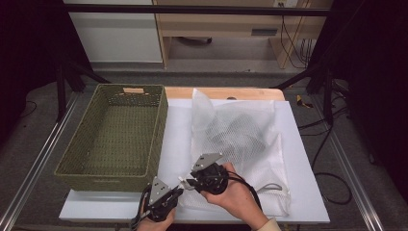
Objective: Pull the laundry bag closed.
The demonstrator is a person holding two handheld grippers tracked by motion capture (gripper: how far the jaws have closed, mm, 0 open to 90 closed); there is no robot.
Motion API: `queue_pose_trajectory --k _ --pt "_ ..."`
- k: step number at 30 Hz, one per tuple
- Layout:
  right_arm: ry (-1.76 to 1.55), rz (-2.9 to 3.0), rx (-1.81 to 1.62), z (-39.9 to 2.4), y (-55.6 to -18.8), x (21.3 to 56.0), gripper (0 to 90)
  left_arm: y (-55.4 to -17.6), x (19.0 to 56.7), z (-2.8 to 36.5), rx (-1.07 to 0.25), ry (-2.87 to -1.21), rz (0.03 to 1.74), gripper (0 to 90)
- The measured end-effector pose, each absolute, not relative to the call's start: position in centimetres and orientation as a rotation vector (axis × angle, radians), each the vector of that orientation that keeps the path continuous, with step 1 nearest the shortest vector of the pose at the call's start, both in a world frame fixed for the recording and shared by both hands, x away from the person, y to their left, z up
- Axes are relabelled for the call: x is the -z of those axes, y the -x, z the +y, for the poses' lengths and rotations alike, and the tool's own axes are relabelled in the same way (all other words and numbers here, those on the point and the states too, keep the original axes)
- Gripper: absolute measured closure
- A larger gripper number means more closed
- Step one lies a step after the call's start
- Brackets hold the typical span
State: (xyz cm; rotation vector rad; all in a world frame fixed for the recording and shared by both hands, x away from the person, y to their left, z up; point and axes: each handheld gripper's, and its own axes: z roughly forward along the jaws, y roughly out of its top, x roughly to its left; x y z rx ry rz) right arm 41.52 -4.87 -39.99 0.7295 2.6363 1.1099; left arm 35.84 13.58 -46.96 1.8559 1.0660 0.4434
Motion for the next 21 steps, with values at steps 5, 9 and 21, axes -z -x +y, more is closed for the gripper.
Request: queue_pose_trajectory --k 5,9,21 --pt "-0.715 2.642 -1.102 -3.7 -42.0 39.3 80.9 -35.8 47.0 13.6 -0.441 -1.856 1.066 89.1" --pt "-0.701 2.654 -1.085 -2.9 -42.3 39.1 83.8 -35.8 46.9 13.6 -0.439 -1.855 1.066 89.1" --pt "-0.743 2.674 -1.05 -1.2 -43.0 39.4 74.9 -35.8 46.9 13.6 -0.438 -1.852 1.064 89.0"
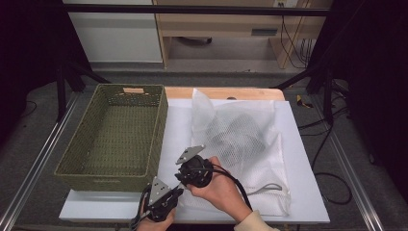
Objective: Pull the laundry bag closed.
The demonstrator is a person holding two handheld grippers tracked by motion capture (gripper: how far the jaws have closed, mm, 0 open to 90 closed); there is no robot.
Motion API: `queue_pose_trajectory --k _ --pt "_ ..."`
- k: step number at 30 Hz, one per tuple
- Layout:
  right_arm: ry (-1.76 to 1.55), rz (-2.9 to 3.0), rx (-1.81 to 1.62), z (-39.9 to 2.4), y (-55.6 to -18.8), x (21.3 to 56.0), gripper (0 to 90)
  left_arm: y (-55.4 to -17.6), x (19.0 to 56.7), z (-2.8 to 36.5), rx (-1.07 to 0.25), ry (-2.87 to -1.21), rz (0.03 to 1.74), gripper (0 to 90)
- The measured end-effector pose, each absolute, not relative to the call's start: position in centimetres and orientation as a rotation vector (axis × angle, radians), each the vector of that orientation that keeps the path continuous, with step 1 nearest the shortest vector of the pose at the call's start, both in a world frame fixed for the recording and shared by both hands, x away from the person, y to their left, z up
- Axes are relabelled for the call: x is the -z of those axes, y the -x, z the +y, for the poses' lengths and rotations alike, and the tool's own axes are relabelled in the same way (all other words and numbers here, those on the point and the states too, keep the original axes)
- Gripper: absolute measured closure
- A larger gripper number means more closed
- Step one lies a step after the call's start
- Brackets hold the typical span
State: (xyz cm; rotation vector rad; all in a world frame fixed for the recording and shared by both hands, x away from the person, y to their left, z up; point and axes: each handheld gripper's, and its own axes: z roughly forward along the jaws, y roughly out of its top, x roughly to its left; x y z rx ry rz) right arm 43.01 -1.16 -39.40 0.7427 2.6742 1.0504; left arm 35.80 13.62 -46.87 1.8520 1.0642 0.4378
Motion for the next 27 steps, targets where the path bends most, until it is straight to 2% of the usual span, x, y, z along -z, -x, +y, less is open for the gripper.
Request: queue_pose_trajectory --k 7,16,23,27 --pt "-0.773 2.689 -1.024 -0.5 -43.4 40.0 70.0 -35.8 46.8 13.6 -0.436 -1.848 1.064 89.1" --pt "-0.801 2.724 -0.983 -0.1 -43.7 40.7 69.4 -35.8 46.7 13.7 -0.438 -1.845 1.065 89.0" --pt "-0.821 2.74 -0.988 -0.1 -43.6 40.9 79.9 -35.8 46.7 13.7 -0.437 -1.844 1.067 89.0" --pt "-0.803 2.73 -0.989 -0.1 -43.4 40.8 81.1 -35.8 46.7 13.7 -0.435 -1.84 1.068 89.0"
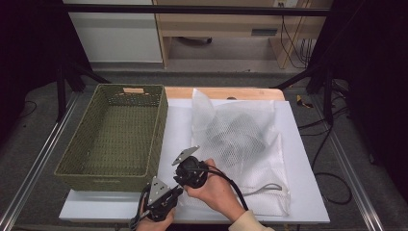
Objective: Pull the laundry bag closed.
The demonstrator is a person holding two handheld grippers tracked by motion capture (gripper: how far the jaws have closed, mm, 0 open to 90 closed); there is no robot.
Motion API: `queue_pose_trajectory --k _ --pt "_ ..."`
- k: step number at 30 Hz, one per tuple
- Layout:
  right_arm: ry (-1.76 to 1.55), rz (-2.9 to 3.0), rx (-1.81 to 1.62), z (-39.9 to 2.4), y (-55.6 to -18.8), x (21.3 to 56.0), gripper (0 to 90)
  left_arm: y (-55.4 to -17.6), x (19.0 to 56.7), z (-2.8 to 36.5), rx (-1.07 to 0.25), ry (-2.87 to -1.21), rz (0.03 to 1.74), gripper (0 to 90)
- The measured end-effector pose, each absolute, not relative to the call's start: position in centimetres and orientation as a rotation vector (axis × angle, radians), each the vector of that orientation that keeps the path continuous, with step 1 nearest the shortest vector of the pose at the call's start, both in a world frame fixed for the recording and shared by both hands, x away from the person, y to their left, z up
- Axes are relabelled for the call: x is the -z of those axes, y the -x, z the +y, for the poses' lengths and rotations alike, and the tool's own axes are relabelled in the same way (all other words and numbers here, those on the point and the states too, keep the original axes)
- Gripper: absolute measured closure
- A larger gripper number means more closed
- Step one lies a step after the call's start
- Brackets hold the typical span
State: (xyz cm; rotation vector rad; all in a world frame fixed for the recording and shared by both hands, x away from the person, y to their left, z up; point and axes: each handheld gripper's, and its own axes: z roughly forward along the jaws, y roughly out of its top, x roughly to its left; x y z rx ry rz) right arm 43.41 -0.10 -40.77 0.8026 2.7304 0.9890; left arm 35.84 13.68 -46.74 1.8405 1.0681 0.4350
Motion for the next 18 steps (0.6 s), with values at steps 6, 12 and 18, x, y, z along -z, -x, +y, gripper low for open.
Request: queue_pose_trajectory --k 6,12,18 --pt "-0.787 2.712 -1.002 -0.3 -43.0 40.5 81.5 -35.9 46.7 13.8 -0.422 -1.836 1.07 89.0" --pt "-0.746 2.694 -1.021 -0.4 -42.7 40.2 81.8 -36.0 46.5 14.0 -0.386 -1.841 1.059 88.9" --pt "-0.72 2.675 -1.041 -0.7 -42.3 40.1 81.8 -36.0 46.5 14.0 -0.361 -1.849 1.053 88.8"
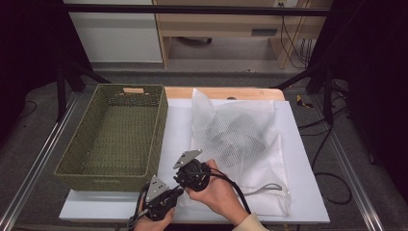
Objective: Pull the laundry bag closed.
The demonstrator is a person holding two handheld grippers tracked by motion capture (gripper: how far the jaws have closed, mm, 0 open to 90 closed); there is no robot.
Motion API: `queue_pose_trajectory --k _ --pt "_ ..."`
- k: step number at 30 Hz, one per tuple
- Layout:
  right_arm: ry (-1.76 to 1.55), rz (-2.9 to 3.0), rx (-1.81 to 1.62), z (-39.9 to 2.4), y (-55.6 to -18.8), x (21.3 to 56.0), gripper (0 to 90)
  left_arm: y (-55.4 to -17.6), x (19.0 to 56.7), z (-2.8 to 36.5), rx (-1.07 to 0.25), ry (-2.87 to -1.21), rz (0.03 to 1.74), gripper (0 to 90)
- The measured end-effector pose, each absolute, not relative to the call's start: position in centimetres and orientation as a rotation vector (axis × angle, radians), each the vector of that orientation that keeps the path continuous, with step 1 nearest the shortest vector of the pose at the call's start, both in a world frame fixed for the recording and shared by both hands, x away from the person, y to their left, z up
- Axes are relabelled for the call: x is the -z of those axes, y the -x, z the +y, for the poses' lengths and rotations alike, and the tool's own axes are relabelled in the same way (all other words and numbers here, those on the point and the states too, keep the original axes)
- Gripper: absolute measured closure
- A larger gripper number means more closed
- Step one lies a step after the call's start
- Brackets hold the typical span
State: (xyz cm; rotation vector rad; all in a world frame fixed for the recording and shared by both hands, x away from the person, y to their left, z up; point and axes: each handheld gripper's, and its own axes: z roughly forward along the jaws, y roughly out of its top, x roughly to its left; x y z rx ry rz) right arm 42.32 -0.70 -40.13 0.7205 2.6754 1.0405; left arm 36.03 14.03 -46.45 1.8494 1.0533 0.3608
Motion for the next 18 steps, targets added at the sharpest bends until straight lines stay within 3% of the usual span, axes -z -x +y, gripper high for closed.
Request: queue_pose_trajectory --k 18 --pt "-0.725 2.618 -1.124 -2.4 -41.3 40.2 81.9 -36.0 46.6 13.4 -0.295 -1.899 1.01 88.9"
